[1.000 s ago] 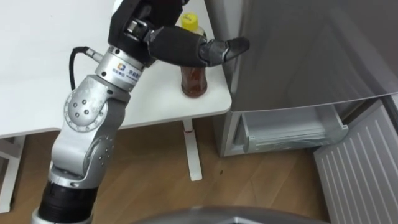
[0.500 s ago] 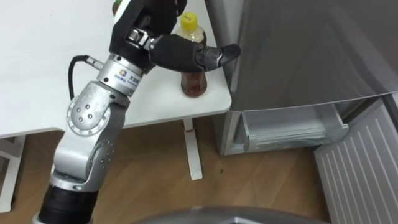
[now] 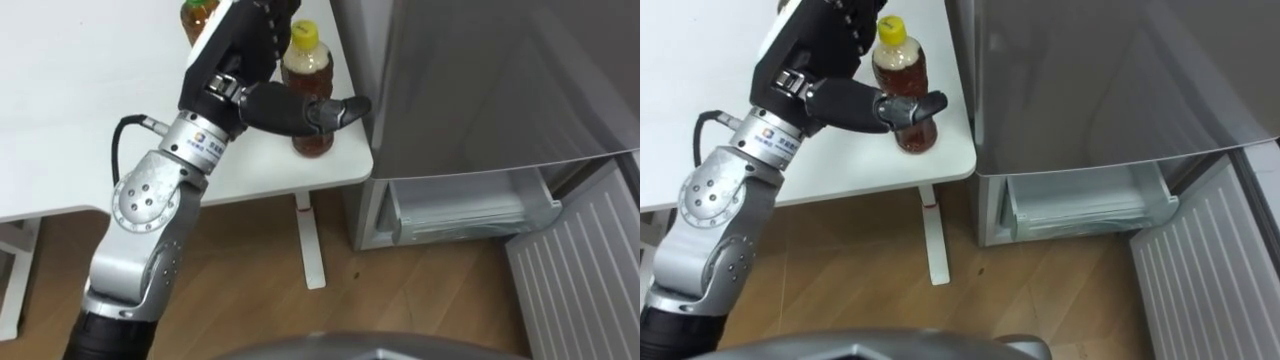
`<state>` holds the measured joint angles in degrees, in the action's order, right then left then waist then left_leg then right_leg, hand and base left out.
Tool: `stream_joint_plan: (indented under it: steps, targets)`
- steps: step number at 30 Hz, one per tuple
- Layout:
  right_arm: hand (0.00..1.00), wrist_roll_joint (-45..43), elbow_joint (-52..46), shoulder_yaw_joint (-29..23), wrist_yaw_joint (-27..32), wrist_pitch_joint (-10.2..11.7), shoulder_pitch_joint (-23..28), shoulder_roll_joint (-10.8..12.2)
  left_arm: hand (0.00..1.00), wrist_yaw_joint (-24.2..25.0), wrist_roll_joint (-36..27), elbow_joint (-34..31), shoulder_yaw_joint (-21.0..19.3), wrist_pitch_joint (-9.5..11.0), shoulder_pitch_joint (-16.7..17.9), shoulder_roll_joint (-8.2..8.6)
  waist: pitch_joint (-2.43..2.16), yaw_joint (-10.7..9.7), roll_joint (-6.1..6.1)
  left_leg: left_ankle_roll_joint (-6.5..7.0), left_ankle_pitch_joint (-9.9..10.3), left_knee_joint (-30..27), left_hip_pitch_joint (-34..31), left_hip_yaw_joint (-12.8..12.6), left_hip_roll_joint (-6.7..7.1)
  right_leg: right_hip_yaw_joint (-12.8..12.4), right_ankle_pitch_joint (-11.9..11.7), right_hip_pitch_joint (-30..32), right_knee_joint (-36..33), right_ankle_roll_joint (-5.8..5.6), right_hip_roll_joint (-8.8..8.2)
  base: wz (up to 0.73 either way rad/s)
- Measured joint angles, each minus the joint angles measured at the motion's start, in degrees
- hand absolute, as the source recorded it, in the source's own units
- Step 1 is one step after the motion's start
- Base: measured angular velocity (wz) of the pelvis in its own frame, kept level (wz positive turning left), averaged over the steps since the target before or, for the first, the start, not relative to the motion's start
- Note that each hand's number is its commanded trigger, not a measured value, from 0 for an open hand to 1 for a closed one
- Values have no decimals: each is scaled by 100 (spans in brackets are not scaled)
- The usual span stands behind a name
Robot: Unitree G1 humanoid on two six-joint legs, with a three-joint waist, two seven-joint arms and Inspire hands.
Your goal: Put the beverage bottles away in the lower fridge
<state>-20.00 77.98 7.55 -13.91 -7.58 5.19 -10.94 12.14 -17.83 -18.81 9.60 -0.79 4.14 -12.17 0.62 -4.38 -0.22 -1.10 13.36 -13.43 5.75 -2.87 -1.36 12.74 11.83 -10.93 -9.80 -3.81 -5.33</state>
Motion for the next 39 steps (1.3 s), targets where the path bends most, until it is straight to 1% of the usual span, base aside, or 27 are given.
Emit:
stream_joint_plan:
  steps: [4, 9, 23, 29, 33, 35, 37, 39]
  targets:
    - [0, 0, 14, 0, -2, -11, 16, 0, 0, -30, -1, 171, 0, -41, 59, 0, 1, -4, -3, 0, 0, 20, -6, 0, 0, -2, 0, 6, -1, 0, 1, 0]
    - [0, 0, 15, -1, -2, -76, 16, 0, 0, -32, 2, 191, 0, -48, 59, 2, 0, -9, -4, 0, 0, 22, -3, -2, 0, -4, 0, 7, 1, 0, 1, 0]
    - [0, 33, 4, 1, -1, -103, 11, 5, 0, -29, -6, 300, 0, -48, 59, -4, 0, 3, -16, -1, 0, 78, 74, -33, -1, -26, 0, 8, 8, -1, 1, 0]
    - [0, 49, -49, 0, 1, -121, 11, 7, 0, -19, -65, 350, -4, -47, 59, -46, -4, 6, -23, -1, -1, 70, 81, -44, -1, -42, 2, 9, 10, -2, 1, 0]
    - [0, 37, -105, -3, 32, -123, 10, 10, 0, -21, -60, 531, -33, -46, 59, -44, -11, 10, -21, 0, -1, 65, 85, -80, -1, -91, 3, 9, 13, -4, 1, -4]
    - [0, 18, -222, -9, 60, -125, 45, 11, 0, -28, -53, 717, -39, -92, 60, -46, -11, 11, -17, 0, -1, 66, 78, -105, -1, -124, 3, 14, 12, -4, 1, -6]
    - [0, 18, -244, -11, 63, -127, 46, 11, 0, -29, -53, 765, -39, -166, 60, -46, -13, 7, -16, 0, 0, 68, 78, -119, -1, -141, 3, 22, 11, -4, 1, -4]
    - [0, 18, -244, -16, 63, -130, 48, 12, 0, -29, -41, 766, -40, -177, 60, -46, -21, 4, -2, 0, 0, 72, 74, -127, -1, -151, 3, 38, 4, -3, 1, -3]
